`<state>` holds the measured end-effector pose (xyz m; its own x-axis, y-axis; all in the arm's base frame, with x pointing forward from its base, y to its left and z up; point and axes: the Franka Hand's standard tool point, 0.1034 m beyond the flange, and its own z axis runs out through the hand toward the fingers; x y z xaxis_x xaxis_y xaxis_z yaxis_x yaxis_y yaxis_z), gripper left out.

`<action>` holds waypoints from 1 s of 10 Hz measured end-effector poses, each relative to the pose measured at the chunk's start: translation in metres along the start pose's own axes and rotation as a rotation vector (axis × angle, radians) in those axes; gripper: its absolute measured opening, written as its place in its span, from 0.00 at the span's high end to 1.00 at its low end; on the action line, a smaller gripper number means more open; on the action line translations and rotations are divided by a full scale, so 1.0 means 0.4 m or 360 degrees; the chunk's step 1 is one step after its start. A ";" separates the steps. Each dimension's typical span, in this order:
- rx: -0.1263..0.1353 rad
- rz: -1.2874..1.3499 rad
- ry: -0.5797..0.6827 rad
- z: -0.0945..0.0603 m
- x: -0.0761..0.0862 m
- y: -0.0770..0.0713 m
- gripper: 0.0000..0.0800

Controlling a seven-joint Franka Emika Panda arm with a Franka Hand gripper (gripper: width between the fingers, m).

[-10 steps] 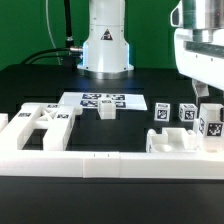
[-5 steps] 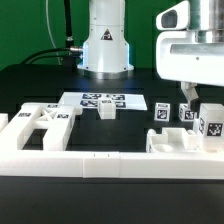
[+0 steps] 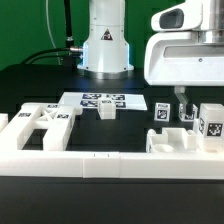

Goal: Assemble chair

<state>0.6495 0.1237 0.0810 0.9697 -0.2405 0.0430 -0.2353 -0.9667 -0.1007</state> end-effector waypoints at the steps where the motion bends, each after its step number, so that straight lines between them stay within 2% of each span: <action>1: -0.0001 -0.0105 0.0000 0.000 0.000 0.001 0.19; 4: -0.0007 -0.0414 0.0000 0.001 0.002 0.006 0.19; 5: -0.0022 -0.0577 0.0001 0.001 0.002 0.008 0.19; 7: -0.0082 -0.0985 -0.0003 0.003 -0.003 -0.003 0.19; 10: -0.0110 -0.1359 -0.0029 -0.001 -0.003 -0.005 0.19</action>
Offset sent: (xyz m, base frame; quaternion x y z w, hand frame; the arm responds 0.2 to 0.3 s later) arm 0.0000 0.0000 0.0000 0.0000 0.0000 -0.1296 0.9916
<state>0.6487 0.1260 0.0817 0.8172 0.5732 0.0606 0.5732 -0.8192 0.0196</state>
